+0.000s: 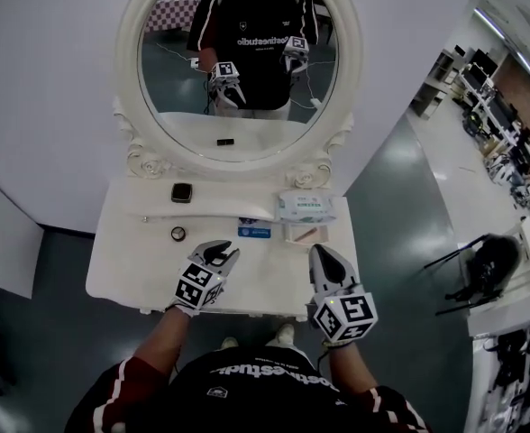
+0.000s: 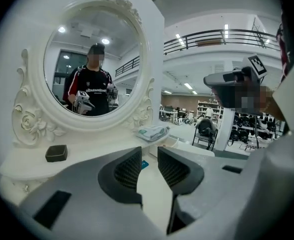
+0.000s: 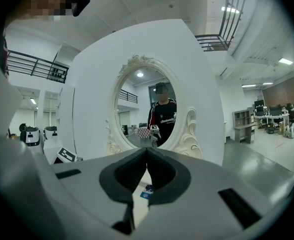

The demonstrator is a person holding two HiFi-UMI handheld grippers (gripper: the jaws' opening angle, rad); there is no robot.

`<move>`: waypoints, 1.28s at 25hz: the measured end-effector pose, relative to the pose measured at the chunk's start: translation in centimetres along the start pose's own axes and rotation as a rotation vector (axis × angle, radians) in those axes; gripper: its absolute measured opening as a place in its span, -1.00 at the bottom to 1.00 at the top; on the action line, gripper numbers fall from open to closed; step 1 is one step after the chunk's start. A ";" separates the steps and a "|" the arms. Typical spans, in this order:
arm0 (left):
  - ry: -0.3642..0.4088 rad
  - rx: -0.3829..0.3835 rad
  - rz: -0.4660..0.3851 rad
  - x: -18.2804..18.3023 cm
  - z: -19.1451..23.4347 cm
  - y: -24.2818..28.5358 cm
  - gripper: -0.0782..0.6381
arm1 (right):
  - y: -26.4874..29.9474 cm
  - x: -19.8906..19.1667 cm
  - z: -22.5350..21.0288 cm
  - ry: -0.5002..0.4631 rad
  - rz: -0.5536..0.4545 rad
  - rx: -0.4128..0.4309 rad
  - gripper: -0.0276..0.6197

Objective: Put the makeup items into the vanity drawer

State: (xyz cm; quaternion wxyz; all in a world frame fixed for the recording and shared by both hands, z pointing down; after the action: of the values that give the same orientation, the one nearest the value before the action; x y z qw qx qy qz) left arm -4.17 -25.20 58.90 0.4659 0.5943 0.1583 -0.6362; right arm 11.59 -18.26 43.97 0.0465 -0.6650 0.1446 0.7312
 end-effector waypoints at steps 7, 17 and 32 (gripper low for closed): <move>0.013 0.038 -0.096 3.4 0.5 -4.1 -0.50 | 1.2 1.7 2.0 -0.004 -0.043 0.031 -0.92; 0.009 0.132 -0.261 8.7 1.0 -9.6 -0.50 | 2.1 3.5 4.2 -0.005 -0.089 0.062 -0.92; 0.041 0.230 -0.458 14.4 -0.3 -14.8 -0.58 | 1.0 6.0 4.7 -0.036 -0.133 0.041 -0.92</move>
State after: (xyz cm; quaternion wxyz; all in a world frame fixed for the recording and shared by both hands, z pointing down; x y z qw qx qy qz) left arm -13.51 -23.20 40.59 0.2356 0.6048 0.2250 -0.7267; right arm 6.10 -18.67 38.53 0.1112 -0.6586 0.1144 0.7354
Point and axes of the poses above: the fingertips, and each gripper's own axes: y forward along the fingers, z to its left, x out of its top, the point moved 1 cm from there along -y, backward along the fingers, and after that the axes turned 9 degrees about -y, right-handed, at the moved point
